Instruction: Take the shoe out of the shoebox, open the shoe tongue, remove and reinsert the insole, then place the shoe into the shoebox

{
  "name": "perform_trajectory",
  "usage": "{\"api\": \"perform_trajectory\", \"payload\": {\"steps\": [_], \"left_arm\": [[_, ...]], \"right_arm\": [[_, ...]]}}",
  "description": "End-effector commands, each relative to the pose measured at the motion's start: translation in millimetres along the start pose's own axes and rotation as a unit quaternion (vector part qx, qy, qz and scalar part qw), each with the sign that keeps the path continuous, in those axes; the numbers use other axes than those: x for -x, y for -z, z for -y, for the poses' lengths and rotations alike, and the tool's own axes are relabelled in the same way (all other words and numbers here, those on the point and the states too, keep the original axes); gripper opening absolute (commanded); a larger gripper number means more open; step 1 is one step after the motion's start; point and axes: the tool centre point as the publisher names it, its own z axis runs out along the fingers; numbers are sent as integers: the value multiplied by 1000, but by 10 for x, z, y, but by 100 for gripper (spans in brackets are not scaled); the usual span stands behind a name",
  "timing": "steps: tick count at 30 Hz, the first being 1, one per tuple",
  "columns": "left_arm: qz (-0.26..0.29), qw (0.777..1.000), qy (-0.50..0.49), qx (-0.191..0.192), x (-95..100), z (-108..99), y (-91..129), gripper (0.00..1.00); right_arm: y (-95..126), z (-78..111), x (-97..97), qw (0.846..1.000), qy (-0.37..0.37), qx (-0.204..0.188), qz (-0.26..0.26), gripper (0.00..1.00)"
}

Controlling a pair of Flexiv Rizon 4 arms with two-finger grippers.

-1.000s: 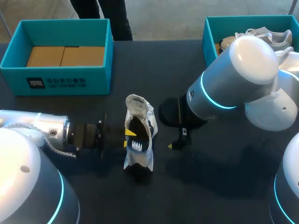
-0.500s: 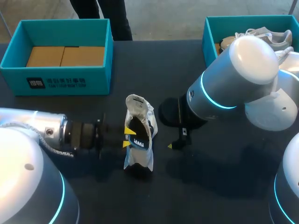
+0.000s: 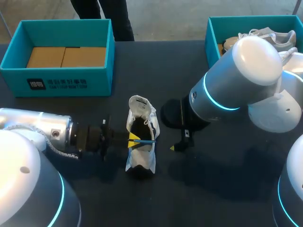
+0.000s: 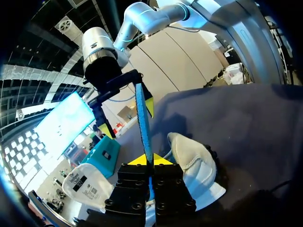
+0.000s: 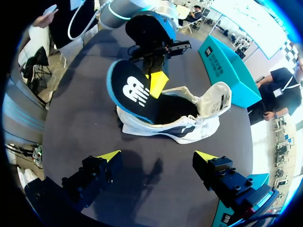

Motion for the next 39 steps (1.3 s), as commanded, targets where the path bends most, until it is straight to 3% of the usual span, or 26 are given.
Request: {"api": "perform_trajectory", "payload": {"steps": [1, 11, 16, 17, 20, 23, 28, 30, 32, 39], "left_arm": [[-6, 1000, 0, 4, 26, -87, -54, 0], [-18, 1000, -1, 20, -7, -208, -34, 0], [-17, 1000, -3, 20, -12, -141, 11, 1], [-17, 1000, -5, 19, -10, -116, 24, 16], [-18, 1000, -12, 15, -9, -48, 56, 33], [-18, 1000, -17, 11, -12, 14, 74, 38], [-24, 999, -23, 8, -17, 56, 42, 32], [-28, 999, -24, 8, -27, 46, 12, 23], [-35, 999, -26, 10, -35, 31, -10, 0], [-68, 996, -54, 28, -24, -32, -17, 0]], "right_arm": [[-20, -2, -10, 1000, 0, 0, 1, 100], [-20, -2, -10, 1000, 0, 0, 1, 100], [-20, -2, -10, 1000, 0, 0, 1, 100], [-20, -2, -10, 1000, 0, 0, 1, 100], [-20, -2, -10, 1000, 0, 0, 1, 100], [-20, -2, -10, 1000, 0, 0, 1, 100], [-20, -2, -10, 1000, 0, 0, 1, 100], [-20, -2, -10, 1000, 0, 0, 1, 100], [-20, -2, -10, 1000, 0, 0, 1, 100], [-20, -2, -10, 1000, 0, 0, 1, 100]]}}
